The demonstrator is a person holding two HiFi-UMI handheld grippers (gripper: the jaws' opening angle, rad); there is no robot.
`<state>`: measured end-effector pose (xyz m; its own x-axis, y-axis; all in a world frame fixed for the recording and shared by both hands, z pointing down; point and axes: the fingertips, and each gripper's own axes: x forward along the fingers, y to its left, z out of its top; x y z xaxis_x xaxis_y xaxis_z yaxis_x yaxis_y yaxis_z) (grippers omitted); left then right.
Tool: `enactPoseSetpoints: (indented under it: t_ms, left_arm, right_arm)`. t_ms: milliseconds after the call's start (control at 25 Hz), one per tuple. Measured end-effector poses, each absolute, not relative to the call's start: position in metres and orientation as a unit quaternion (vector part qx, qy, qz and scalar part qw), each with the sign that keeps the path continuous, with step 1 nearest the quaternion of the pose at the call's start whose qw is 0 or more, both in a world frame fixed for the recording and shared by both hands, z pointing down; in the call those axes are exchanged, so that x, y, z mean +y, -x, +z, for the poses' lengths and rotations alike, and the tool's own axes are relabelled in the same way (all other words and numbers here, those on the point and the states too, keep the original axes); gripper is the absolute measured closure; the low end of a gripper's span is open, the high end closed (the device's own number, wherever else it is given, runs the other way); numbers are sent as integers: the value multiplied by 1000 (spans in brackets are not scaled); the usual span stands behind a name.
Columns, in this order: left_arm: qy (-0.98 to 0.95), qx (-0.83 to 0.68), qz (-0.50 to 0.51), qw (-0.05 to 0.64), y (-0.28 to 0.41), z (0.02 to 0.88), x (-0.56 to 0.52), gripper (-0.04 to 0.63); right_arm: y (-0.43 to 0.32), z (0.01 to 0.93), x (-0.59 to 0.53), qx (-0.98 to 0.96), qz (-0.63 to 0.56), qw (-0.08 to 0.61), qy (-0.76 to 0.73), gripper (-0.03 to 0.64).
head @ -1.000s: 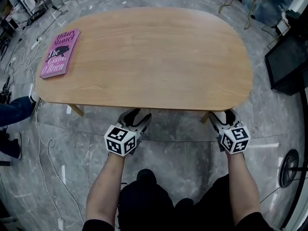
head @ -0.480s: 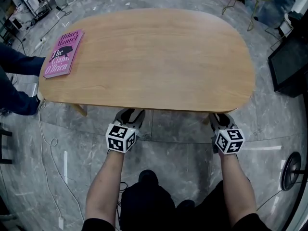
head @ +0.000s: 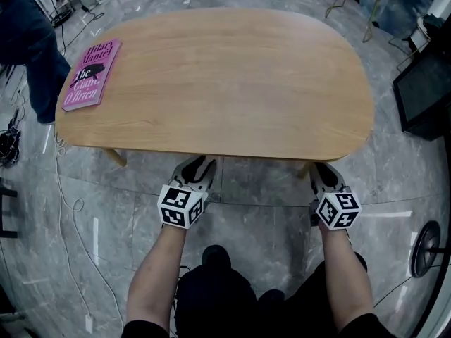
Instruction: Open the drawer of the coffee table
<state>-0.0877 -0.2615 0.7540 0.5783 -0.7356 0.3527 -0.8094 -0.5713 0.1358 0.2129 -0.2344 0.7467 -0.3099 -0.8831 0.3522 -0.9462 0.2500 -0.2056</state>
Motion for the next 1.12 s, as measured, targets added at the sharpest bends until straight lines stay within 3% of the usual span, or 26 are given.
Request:
enactPoseSetpoints:
  t_ms: [120, 320, 560, 960, 1120]
  left_arm:
    - [-875, -442, 124, 153, 90, 756, -259, 442]
    - [-868, -451, 146, 147, 105, 755, -257, 340]
    - [-859, -470, 147, 138, 128, 747, -258, 322]
    - [-876, -444, 141, 123, 116, 729, -257, 334]
    - [-878, -439, 151, 118, 122, 727, -253, 387]
  right_arm:
    - [-209, 748, -230, -795, 204, 72, -567, 523]
    - [-216, 741, -220, -806, 176, 114, -553, 423]
    - [-238, 720, -226, -802, 166, 94, -566, 366]
    - [-231, 711, -235, -820, 151, 106, -542, 371]
    - [-232, 709, -230, -824, 150, 105, -536, 387]
